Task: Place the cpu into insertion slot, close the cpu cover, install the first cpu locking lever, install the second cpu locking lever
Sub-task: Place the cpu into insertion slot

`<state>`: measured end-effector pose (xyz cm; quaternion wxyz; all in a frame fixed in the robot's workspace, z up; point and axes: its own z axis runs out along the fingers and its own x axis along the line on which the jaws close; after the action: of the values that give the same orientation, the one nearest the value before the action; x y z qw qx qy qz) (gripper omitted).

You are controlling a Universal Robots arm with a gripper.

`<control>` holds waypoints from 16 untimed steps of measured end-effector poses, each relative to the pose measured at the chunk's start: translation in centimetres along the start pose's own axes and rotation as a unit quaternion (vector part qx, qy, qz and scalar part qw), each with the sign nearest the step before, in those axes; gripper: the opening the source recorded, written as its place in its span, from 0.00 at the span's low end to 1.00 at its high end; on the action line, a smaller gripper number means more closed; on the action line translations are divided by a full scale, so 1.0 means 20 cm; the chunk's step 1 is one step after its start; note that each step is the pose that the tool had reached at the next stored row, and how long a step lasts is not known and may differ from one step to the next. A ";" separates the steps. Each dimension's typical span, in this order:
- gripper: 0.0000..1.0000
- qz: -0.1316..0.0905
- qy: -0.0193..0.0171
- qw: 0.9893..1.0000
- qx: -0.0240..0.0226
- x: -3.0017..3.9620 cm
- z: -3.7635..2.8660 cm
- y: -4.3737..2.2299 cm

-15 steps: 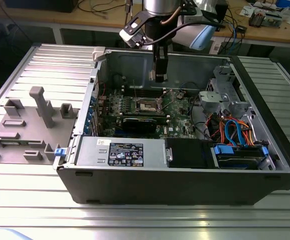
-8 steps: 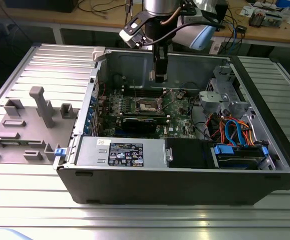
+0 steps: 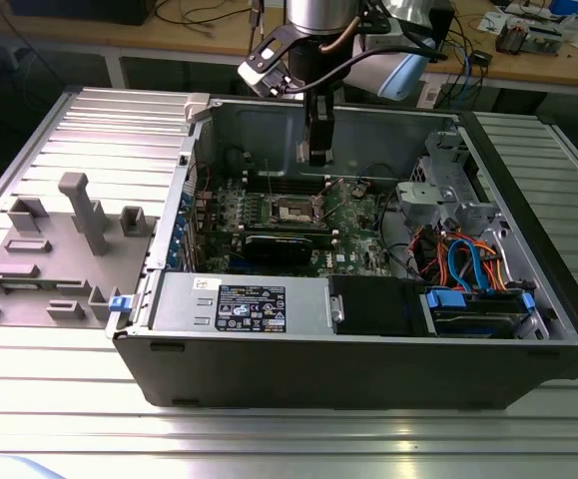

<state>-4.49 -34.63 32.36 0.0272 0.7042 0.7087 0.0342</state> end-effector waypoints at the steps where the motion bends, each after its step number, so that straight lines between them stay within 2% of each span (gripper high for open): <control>1: 0.54 0.000 0.000 1.000 0.000 0.000 0.001 0.000; 16: 0.54 0.000 0.000 1.000 0.000 0.000 0.024 -0.002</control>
<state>-4.49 -34.63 31.88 0.0272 0.7041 0.7087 0.0343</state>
